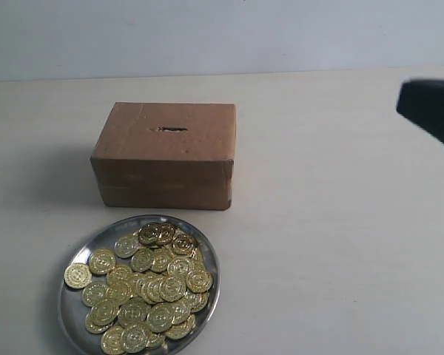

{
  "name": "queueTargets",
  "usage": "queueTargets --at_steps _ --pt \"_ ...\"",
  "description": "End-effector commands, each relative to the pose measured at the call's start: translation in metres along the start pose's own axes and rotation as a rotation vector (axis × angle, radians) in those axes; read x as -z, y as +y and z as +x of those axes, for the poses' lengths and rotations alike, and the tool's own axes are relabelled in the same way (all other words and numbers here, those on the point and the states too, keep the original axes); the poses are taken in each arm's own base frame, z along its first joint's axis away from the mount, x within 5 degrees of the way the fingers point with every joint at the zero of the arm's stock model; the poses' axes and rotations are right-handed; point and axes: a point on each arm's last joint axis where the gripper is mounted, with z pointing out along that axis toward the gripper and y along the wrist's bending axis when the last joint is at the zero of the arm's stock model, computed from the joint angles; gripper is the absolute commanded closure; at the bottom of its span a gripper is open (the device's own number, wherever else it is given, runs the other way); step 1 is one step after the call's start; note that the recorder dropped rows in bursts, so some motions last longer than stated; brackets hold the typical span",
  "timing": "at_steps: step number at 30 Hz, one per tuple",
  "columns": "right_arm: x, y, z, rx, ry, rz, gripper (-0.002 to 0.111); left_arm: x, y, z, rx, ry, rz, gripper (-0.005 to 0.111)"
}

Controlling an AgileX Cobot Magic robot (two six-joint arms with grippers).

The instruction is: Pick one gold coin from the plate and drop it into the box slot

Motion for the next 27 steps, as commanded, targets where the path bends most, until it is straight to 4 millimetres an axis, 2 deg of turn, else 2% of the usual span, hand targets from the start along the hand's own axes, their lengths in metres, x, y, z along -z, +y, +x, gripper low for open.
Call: queueTargets --at_steps 1,7,11,19,24,27 --pt "0.018 -0.013 0.043 -0.051 -0.074 0.055 0.108 -0.003 0.012 0.024 0.095 -0.054 -0.062 0.107" --pt "0.030 -0.020 0.081 -0.059 -0.107 0.069 0.108 -0.004 0.023 0.055 0.098 -0.032 -0.120 0.107" --pt "0.033 -0.024 0.096 -0.059 -0.119 0.077 0.108 -0.003 0.024 0.056 0.070 -0.042 -0.127 0.107" --pt "0.037 -0.022 0.097 0.002 -0.140 0.062 0.108 -0.003 0.023 0.055 -0.050 -0.042 -0.110 0.107" --pt "0.037 -0.022 0.098 0.048 -0.137 0.064 0.108 -0.004 0.021 0.055 -0.185 -0.038 -0.090 0.107" --pt "0.037 -0.022 0.097 0.053 -0.139 0.065 0.108 -0.004 0.020 0.056 -0.197 -0.032 -0.088 0.107"
